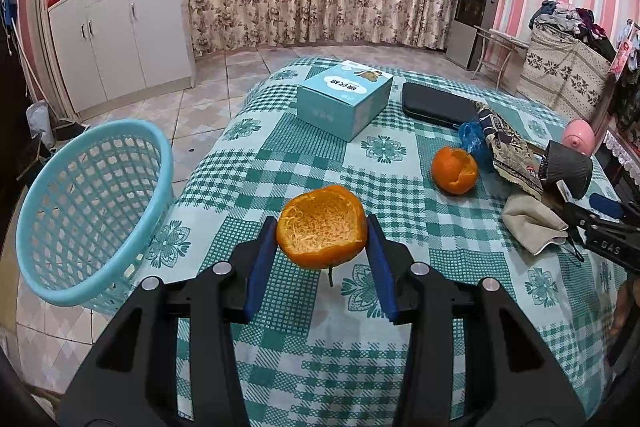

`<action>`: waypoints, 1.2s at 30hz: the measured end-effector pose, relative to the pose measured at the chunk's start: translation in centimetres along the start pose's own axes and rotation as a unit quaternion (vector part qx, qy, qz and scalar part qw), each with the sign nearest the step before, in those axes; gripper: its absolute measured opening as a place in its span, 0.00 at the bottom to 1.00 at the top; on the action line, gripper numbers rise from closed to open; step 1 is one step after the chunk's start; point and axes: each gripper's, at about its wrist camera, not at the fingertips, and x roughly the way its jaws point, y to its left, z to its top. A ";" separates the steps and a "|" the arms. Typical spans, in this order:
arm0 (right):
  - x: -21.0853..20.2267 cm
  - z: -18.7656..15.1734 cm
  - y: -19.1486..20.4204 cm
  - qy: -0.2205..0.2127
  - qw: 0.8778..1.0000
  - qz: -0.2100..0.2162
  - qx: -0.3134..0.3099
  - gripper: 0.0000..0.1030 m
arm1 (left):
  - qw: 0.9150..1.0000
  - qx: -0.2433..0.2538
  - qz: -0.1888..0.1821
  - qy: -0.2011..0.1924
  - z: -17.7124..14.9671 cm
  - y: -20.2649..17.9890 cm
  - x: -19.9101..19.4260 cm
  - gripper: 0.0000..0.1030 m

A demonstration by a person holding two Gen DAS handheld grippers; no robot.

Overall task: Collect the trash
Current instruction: 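Grasp the white printed card with the right tool while the left holds the peel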

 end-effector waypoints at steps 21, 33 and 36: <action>-1.5 -4.6 -17.2 0.004 0.983 -0.140 0.122 0.83 | 1.000 0.017 -0.009 -0.008 -0.1 -2.2 -0.7 0.42; 1.7 -5.8 -19.0 0.046 0.983 -0.098 0.149 0.84 | 1.000 0.015 -0.010 -0.008 -0.1 -2.3 -0.8 0.42; 1.4 -5.7 -18.0 0.042 0.986 -0.098 0.130 0.70 | 1.000 0.016 -0.010 -0.009 -0.1 -2.4 -0.9 0.42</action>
